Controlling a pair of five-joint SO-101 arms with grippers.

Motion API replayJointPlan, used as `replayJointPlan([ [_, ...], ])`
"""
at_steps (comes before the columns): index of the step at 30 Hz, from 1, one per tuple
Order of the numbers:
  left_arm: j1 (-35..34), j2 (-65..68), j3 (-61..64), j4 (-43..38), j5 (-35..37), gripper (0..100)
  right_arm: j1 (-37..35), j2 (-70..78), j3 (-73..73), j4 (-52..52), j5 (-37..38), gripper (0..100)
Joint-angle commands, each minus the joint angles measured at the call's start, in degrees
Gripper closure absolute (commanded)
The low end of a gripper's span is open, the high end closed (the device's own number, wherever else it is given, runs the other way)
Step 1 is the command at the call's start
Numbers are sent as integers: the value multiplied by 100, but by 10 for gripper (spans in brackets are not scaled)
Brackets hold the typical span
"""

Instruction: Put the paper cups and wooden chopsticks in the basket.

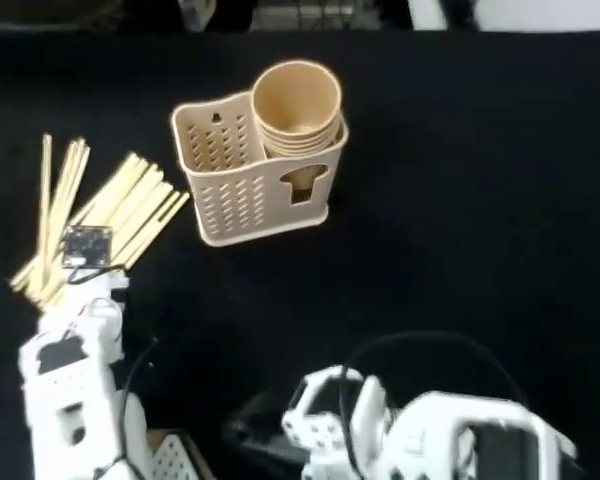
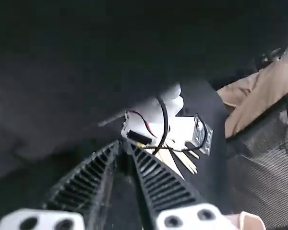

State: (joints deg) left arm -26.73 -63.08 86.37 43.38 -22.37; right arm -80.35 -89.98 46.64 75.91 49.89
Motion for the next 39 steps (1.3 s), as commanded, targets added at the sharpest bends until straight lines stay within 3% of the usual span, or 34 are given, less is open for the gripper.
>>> replayJointPlan([
  [1,40,-62,-31,-79,-44,970,-18,-13,-48,9,35,987],
  [4,40,-62,-31,-79,-44,970,484,-13,-66,-97,35,987],
  [12,40,-62,-31,-70,-44,970,3138,-259,31,-659,-158,987],
  [16,40,-62,-31,-79,-35,970,4563,-532,479,-1371,-1152,987],
  [22,31,-62,-154,18,-26,970,7314,-567,1657,-2259,-2796,986],
  [25,-4,-62,-725,554,-44,970,8334,-558,2229,-2426,-3174,984],
  [28,-48,53,-1886,1266,-62,967,8703,-558,2721,-2418,-3226,984],
  [31,-145,510,-3178,1776,-62,889,8703,-558,3336,-2497,-3226,985],
  [34,-154,1653,-4286,1996,-62,826,8747,-558,3952,-2919,-3226,985],
  [39,-189,4009,-5938,2127,-334,819,8862,-576,4338,-3437,-3226,985],
])
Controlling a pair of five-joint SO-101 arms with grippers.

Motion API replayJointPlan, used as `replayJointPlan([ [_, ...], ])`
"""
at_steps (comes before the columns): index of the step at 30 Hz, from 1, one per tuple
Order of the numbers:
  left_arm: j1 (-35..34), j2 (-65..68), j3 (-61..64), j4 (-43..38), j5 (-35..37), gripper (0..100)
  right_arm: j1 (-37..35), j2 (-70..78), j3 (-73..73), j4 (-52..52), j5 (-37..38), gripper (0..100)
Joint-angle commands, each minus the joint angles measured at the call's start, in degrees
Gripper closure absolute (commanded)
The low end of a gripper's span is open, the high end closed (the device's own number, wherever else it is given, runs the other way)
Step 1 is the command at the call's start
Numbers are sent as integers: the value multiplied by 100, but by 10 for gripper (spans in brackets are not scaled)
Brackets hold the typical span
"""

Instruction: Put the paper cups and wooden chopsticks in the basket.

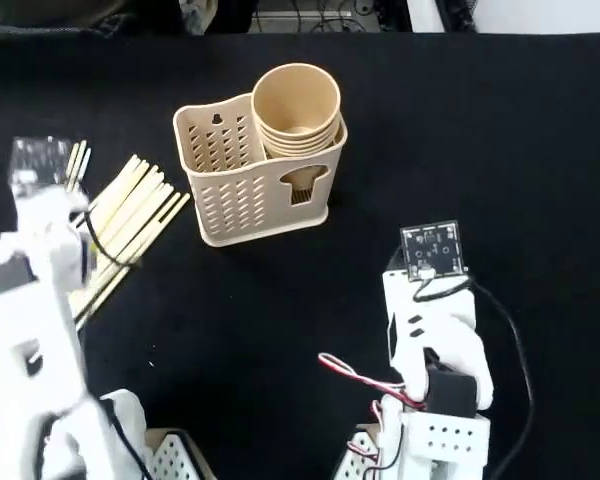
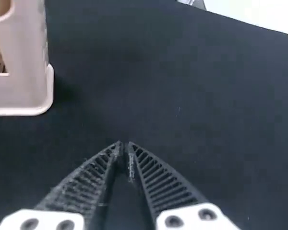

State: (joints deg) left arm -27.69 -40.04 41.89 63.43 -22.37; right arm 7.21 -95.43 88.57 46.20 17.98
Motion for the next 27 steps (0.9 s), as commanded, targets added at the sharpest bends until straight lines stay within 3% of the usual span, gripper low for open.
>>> replayJointPlan([
  [1,-84,2171,-1842,220,-510,818,97,-22,224,-580,-35,985],
  [7,-84,4818,-4189,738,-818,818,70,-66,514,-888,-35,985],
  [18,22,8747,-8523,2418,-888,781,70,-66,532,-879,-35,985],
  [23,127,9793,-9956,3437,-905,985,44,-66,541,-879,-35,985],
  [24,171,9881,-10211,3763,-905,956,-18,-66,558,-879,-18,985],
  [27,233,9960,-10457,3736,-862,970,-123,-66,593,-879,0,986],
])
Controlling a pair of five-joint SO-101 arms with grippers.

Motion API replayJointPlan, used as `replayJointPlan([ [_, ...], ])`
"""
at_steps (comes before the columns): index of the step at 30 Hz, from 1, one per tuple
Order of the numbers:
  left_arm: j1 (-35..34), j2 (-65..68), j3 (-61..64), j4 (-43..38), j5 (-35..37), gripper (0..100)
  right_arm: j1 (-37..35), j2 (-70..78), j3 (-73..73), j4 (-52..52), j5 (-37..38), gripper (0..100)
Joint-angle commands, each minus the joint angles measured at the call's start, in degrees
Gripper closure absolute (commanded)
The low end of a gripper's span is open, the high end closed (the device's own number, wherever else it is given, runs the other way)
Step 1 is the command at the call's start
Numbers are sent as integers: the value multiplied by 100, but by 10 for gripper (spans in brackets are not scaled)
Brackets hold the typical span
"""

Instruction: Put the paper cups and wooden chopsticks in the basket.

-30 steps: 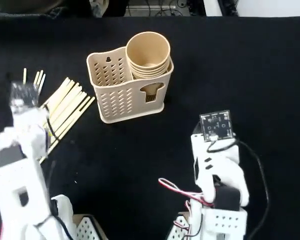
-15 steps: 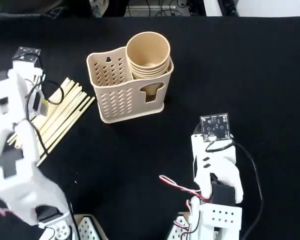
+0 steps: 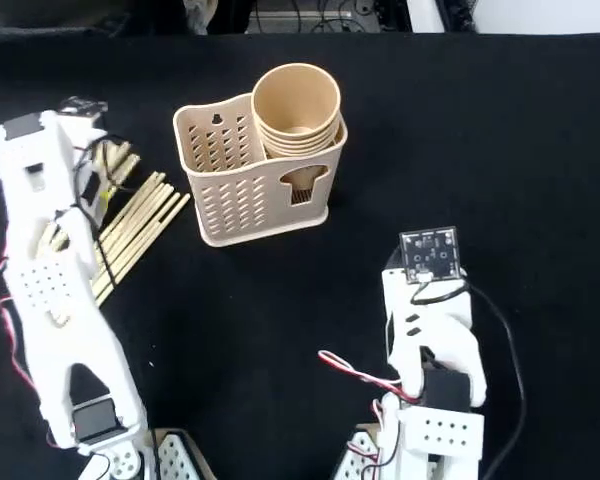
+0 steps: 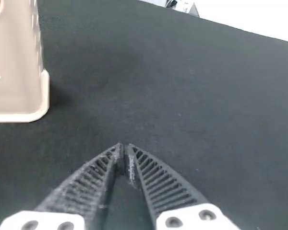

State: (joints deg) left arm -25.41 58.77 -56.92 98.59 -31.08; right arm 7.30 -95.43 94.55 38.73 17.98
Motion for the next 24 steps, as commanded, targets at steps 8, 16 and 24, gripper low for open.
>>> replayJointPlan([
  [8,268,-765,57,229,281,973,-141,-66,22,-193,0,986],
  [16,532,-2286,963,-316,897,971,-123,-22,31,-281,0,986],
  [24,558,-3007,1842,-1301,1811,971,-123,-22,31,-281,0,986],
])
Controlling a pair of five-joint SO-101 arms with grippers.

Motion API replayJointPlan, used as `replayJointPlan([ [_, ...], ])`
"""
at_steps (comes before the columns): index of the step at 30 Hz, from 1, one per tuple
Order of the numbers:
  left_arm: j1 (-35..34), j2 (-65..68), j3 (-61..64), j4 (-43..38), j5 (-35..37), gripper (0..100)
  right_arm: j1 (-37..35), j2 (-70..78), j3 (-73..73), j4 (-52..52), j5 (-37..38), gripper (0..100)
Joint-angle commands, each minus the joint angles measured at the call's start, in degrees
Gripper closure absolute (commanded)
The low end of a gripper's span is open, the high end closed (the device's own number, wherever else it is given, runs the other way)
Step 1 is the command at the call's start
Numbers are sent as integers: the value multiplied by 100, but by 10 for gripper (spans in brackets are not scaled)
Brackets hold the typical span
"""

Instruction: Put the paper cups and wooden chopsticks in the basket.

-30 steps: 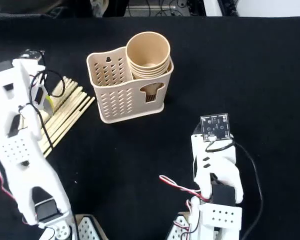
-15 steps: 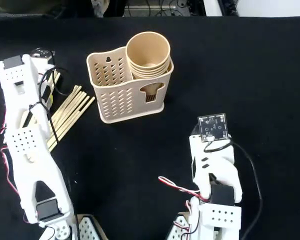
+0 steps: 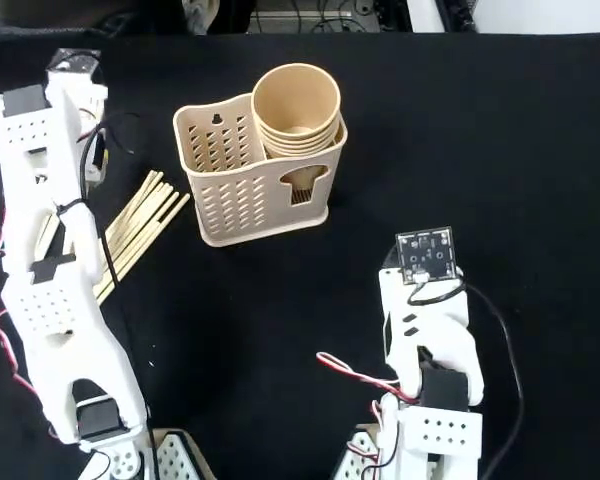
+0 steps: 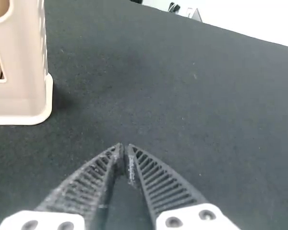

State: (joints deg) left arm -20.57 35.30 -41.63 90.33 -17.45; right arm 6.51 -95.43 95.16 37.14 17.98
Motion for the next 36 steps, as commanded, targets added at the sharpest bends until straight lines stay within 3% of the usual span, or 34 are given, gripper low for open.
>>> replayJointPlan([
  [1,75,-791,462,-598,536,971,-44,-22,-31,-123,0,986],
  [10,233,-2963,2932,-2312,1134,971,-44,-31,-31,-123,0,986],
  [16,409,-5143,5376,-4448,1556,972,-44,-31,-31,-123,0,986],
  [20,356,-5925,6290,-5530,2031,972,-44,-31,-31,-123,0,986],
  [29,444,-6875,6404,-5600,2198,972,-44,-22,-31,-123,0,986],
  [36,919,-8062,6413,-5635,2198,972,-62,-22,-31,-123,0,986],
])
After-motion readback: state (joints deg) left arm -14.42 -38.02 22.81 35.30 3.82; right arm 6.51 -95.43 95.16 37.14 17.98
